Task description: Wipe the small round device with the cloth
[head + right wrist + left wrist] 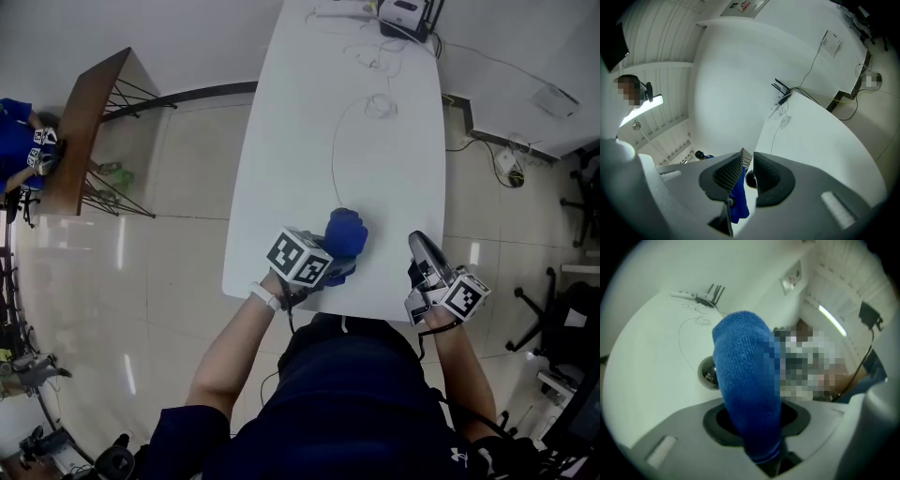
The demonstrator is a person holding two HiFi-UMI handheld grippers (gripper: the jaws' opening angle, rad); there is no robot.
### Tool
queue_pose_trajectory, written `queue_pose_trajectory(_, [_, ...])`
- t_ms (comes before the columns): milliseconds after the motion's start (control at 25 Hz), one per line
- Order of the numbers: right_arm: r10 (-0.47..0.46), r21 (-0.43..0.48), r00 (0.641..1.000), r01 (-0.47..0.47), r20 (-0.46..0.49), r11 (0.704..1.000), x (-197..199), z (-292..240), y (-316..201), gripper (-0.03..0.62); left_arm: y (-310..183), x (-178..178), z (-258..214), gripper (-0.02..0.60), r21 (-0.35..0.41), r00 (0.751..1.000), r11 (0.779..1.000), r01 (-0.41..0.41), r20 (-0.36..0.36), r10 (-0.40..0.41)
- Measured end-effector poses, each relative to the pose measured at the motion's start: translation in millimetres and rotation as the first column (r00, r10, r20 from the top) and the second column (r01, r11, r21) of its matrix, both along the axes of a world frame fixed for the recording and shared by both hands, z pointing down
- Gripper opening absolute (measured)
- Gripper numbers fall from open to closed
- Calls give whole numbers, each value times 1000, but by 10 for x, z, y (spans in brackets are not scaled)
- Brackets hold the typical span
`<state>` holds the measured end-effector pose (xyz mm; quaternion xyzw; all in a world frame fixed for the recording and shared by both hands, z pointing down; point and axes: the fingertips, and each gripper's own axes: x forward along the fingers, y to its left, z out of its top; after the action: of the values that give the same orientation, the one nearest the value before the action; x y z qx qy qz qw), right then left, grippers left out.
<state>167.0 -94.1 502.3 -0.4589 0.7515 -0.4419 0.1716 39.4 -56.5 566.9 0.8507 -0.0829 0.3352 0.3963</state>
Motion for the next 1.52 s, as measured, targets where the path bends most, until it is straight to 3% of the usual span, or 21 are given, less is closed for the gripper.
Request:
queue_pose_trajectory(160, [-15, 2, 1000, 15, 24, 1000, -68, 40, -46, 78, -171, -201, -30, 160, -139, 976, 982, 125, -164, -147])
queue_pose_trajectory(280, [-9, -6, 1000, 9, 19, 1000, -134, 51, -102, 78, -281, -354, 26, 160, -260, 935, 952, 160, -271, -231])
queue_pose_trajectory(360, [-9, -8, 1000, 9, 22, 1000, -206, 66, -151, 78, -253, -442, 95, 160, -392, 891, 908, 149, -345, -295])
queue_pose_trajectory(440, [-20, -17, 1000, 20, 7, 1000, -257, 96, -188, 78, -206, -530, 171, 158, -531, 838, 830, 174, -362, -407])
queue_pose_trajectory(480, [-30, -17, 1000, 30, 3, 999, -284, 92, -208, 78, -188, -569, 204, 158, -590, 813, 782, 201, -345, -469])
queue_pose_trajectory(520, [-41, -11, 999, 41, 5, 999, -308, 74, -228, 78, -177, -597, 241, 156, -623, 795, 750, 223, -329, -509])
queue_pose_trajectory(560, [-48, -1, 999, 48, 9, 999, -325, 49, -242, 78, -171, -607, 282, 156, -629, 789, 742, 233, -323, -522])
queue_pose_trajectory(680, [-42, 19, 999, 42, 23, 999, -327, -4, -228, 78, -133, -551, 473, 158, -597, 825, 770, 225, -303, -476])
queue_pose_trajectory(760, [-38, 20, 999, 38, 28, 999, -309, -15, -186, 78, -99, -509, 688, 156, -565, 866, 793, 229, -254, -431])
queue_pose_trajectory(840, [-44, 24, 998, 43, 33, 999, -262, -35, -101, 78, -53, -451, 864, 157, -537, 891, 803, 258, -191, -413])
queue_pose_trajectory(1160, [-75, 22, 997, 74, 33, 997, -142, -72, 89, 77, 51, -425, 774, 158, -451, 893, 822, 348, -108, -437])
queue_pose_trajectory(1200, [-76, 21, 997, 75, 32, 997, -81, -42, 116, 77, 78, -356, 723, 158, -418, 897, 838, 350, -109, -429])
queue_pose_trajectory(1280, [-61, 11, 998, 60, 35, 998, 57, 52, 232, 75, 176, -155, 527, 158, -320, 915, 892, 319, -141, -378])
queue_pose_trajectory(1400, [-56, 17, 998, 56, 18, 998, 81, 74, 326, 75, 402, 48, 195, 159, -171, 954, 962, 212, -176, -242])
queue_pose_trajectory(1440, [-64, 21, 998, 63, 14, 998, 52, 64, 315, 75, 472, 96, 156, 160, -147, 963, 973, 180, -178, -205])
queue_pose_trajectory(1520, [-79, 29, 997, 79, 15, 996, -15, 35, 287, 75, 526, 139, 219, 160, -152, 967, 973, 173, -163, -198])
